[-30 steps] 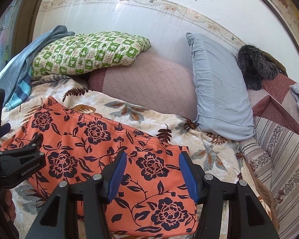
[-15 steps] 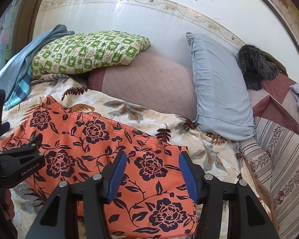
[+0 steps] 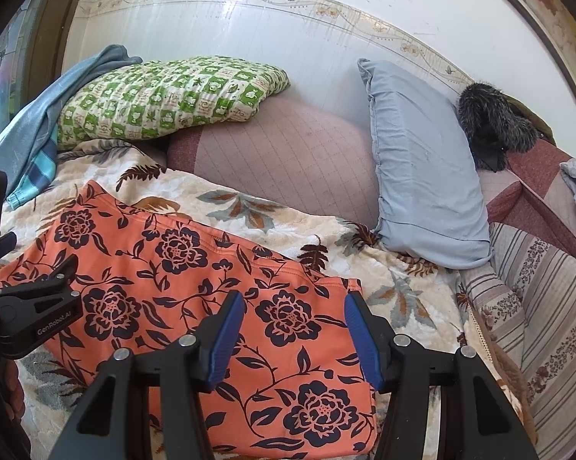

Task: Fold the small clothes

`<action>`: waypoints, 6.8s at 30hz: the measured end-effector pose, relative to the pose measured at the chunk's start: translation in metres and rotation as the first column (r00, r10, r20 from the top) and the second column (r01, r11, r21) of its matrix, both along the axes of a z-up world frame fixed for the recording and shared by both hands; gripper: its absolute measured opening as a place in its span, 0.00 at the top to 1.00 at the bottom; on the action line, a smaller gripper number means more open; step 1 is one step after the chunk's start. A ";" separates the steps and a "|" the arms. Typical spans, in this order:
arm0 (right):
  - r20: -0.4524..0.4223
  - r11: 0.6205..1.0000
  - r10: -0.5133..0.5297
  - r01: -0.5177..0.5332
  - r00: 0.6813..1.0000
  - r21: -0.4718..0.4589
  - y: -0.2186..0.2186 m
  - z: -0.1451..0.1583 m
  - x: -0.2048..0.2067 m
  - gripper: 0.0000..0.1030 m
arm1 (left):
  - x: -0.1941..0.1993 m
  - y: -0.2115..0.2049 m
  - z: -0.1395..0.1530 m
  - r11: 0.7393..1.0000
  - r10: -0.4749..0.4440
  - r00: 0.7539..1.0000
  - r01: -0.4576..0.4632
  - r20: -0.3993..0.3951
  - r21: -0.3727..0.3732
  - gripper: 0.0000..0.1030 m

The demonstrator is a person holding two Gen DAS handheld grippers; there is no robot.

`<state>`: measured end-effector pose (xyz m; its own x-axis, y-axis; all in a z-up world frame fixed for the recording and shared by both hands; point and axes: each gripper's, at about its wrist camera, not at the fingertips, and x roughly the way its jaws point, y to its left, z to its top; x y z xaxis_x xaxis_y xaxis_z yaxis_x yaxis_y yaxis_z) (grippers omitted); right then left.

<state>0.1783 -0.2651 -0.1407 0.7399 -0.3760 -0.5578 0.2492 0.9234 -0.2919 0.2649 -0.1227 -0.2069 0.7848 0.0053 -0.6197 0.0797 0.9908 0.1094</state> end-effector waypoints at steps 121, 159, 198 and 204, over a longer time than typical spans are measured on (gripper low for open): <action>-0.055 0.440 -0.215 0.147 0.975 0.886 -0.161 -0.125 -0.139 0.34 | -0.062 0.127 -0.019 0.813 -0.057 0.962 -0.111 -0.269 -0.572 0.80; -0.107 0.196 -0.202 0.147 0.974 0.969 -0.198 -0.171 -0.057 0.71 | -0.021 0.136 -0.062 0.748 0.008 0.925 -0.258 -0.381 -0.611 0.50; -0.070 0.379 -0.136 0.117 0.988 0.918 -0.167 -0.165 -0.048 0.85 | -0.027 0.143 -0.056 0.786 -0.086 0.949 -0.123 -0.304 -0.606 0.80; 0.107 0.654 -0.081 -0.029 0.991 0.756 -0.125 -0.106 -0.064 0.87 | -0.039 0.152 -0.030 0.738 -0.122 0.970 -0.054 -0.212 -0.672 0.84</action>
<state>0.1139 -0.3898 -0.2468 0.8172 0.1141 -0.5650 0.2588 0.8032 0.5366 0.2257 0.0295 -0.2373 0.6131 -0.5028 -0.6094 0.0501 0.7945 -0.6052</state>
